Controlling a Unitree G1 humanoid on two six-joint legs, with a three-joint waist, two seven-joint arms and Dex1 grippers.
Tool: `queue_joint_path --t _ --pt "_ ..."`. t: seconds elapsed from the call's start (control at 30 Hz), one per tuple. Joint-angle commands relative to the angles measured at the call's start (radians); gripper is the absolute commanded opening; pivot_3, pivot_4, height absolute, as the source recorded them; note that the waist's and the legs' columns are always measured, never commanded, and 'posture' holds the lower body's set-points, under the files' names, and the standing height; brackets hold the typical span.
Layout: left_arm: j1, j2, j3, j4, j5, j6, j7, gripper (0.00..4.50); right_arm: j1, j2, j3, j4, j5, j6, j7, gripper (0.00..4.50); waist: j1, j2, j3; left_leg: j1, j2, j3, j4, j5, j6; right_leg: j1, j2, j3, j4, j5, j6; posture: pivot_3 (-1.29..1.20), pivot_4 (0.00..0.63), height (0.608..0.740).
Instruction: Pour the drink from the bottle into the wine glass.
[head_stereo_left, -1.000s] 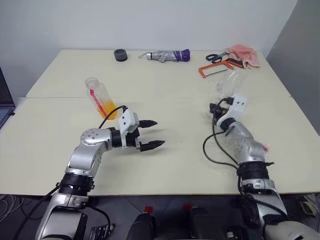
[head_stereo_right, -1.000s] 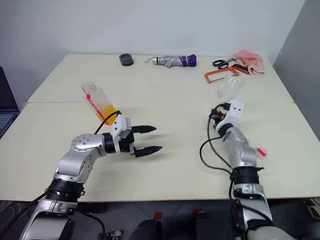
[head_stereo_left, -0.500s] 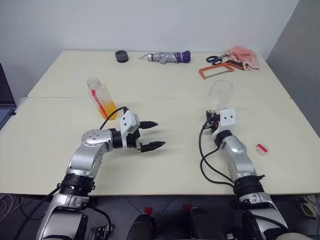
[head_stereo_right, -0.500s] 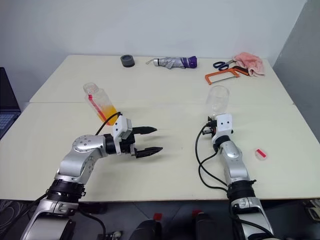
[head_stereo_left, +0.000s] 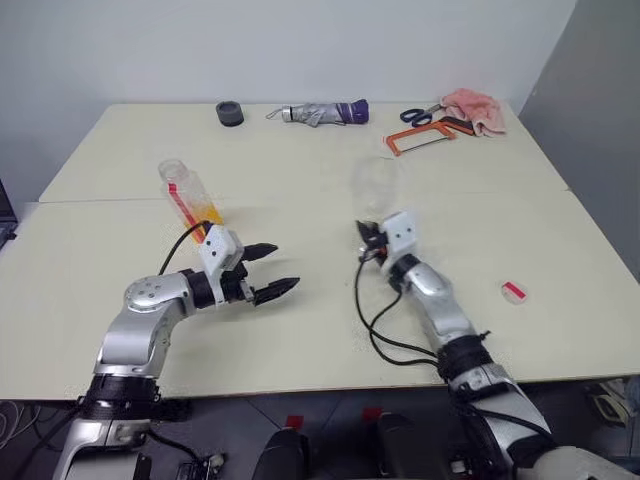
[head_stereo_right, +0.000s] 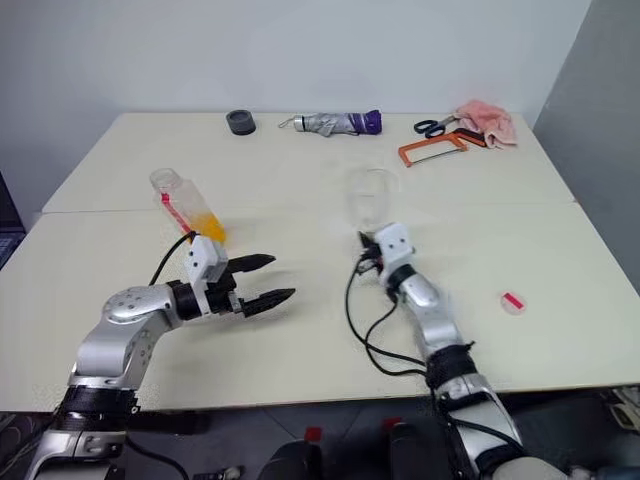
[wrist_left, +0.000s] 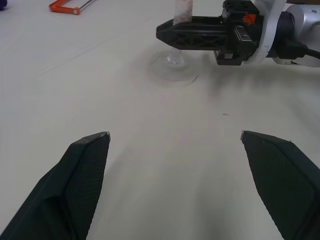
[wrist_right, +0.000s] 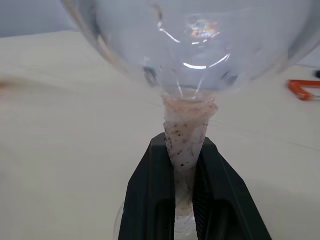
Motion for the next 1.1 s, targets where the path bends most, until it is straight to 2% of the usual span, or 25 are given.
queue_joint_path --t 0.03,0.33,0.77,1.1 --pt "0.034 0.034 0.056 -0.093 -0.039 0.03 0.022 4.5 -0.081 0.047 0.02 0.096 -0.007 -0.071 0.057 0.15 0.001 0.0 0.0 0.0 0.001 0.0 0.0 0.0 0.0 0.0 0.0 0.0 0.0 0.0 0.0 0.0 0.15 0.74" --pt "0.093 0.077 0.119 -0.208 -0.087 0.106 0.073 4.5 -0.137 0.129 0.037 0.289 -0.033 -0.182 0.134 0.15 0.01 0.0 0.0 0.0 -0.003 -0.001 0.0 0.0 0.0 0.001 -0.004 0.0 -0.001 0.0 0.0 0.0 0.15 0.74" --pt "0.127 0.139 0.198 -0.315 -0.182 0.195 0.084 4.5 -0.138 0.135 0.026 0.324 -0.04 -0.205 0.143 0.15 0.005 0.0 0.0 0.0 -0.002 -0.001 0.0 0.0 0.0 0.001 -0.003 0.0 0.0 0.0 0.0 0.0 0.15 0.74" --pt "0.064 0.155 0.203 -0.325 -0.199 0.199 0.095 4.5 -0.133 0.148 0.015 0.325 -0.034 -0.203 0.139 0.15 0.004 0.0 0.0 0.0 -0.002 0.0 0.0 0.0 -0.001 0.001 -0.002 0.0 0.0 0.0 0.0 0.0 0.15 0.74"
